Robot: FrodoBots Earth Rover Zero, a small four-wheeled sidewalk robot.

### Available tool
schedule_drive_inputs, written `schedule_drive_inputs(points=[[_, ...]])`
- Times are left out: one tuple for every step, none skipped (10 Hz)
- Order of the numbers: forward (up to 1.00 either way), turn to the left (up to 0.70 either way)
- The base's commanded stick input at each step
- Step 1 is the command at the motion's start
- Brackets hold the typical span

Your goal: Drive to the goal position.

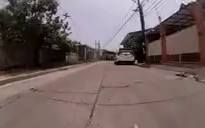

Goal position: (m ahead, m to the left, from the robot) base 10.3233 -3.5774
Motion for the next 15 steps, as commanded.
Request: schedule_drive_inputs(points=[[0.70, 0.00], [0.70, 0.00], [0.70, 0.00], [0.70, 0.00], [0.70, 0.00], [0.70, 0.00], [0.70, 0.00], [0.70, 0.00], [0.70, 0.00], [0.70, 0.00], [0.70, 0.00], [0.70, 0.00], [0.70, 0.00], [0.70, 0.00], [0.70, 0.00]])
